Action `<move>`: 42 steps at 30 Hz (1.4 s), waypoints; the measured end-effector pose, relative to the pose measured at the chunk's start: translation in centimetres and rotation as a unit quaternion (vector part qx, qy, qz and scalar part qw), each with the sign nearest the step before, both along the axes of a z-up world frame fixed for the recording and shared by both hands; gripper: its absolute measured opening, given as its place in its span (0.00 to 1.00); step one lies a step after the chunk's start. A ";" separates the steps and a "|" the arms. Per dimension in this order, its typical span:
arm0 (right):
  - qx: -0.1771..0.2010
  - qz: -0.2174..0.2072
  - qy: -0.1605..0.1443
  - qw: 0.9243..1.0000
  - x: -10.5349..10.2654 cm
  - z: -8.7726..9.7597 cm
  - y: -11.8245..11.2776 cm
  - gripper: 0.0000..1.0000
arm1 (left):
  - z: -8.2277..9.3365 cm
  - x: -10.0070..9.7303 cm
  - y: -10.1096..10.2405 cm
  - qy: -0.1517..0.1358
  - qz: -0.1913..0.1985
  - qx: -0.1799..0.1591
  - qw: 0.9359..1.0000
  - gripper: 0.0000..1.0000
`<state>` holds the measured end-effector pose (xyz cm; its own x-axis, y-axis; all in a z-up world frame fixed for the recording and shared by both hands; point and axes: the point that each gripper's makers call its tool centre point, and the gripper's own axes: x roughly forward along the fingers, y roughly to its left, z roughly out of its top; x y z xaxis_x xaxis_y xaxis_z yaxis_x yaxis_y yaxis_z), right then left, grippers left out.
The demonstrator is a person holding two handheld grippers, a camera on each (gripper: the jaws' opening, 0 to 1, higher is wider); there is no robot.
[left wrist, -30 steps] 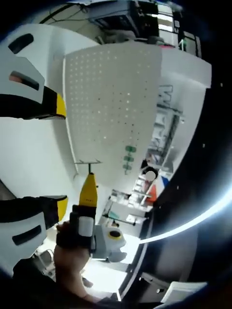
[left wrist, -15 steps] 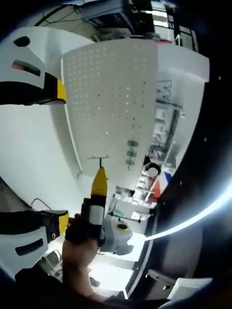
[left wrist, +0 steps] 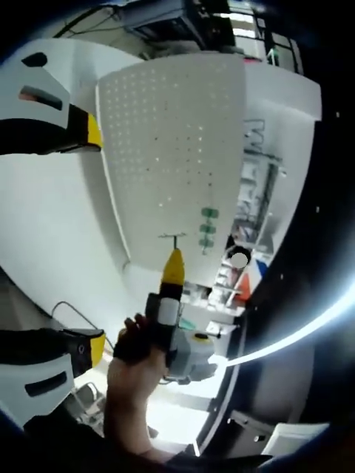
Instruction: Insert the hook assembly into the mounting plate slot until the hook locks in place.
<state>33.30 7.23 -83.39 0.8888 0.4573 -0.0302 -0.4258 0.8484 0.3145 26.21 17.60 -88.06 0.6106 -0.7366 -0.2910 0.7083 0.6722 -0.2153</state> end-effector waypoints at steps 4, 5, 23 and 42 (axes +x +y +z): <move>0.000 -0.014 -0.008 1.000 0.7 0.5 -1.2 0.00 | -0.5 0.2 0.7 0.005 0.006 0.008 1.000 1.00; -0.001 -0.015 -0.009 1.000 0.8 0.6 -1.3 0.00 | -0.5 0.3 0.9 0.006 0.009 0.008 1.000 1.00; -0.025 -0.110 -0.044 0.993 4.5 2.8 -8.7 0.01 | -1.1 2.0 2.3 -0.003 0.045 0.028 0.999 1.00; -0.042 -0.204 -0.084 0.975 9.1 6.2 -16.9 0.01 | -2.0 1.7 2.3 0.013 0.040 0.042 0.998 0.97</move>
<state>42.38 -9.68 -77.21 0.9917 0.0680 0.1093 -0.0881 0.9776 0.1913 27.91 19.92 -90.07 0.6575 -0.6583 -0.3667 0.6469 0.7426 -0.1734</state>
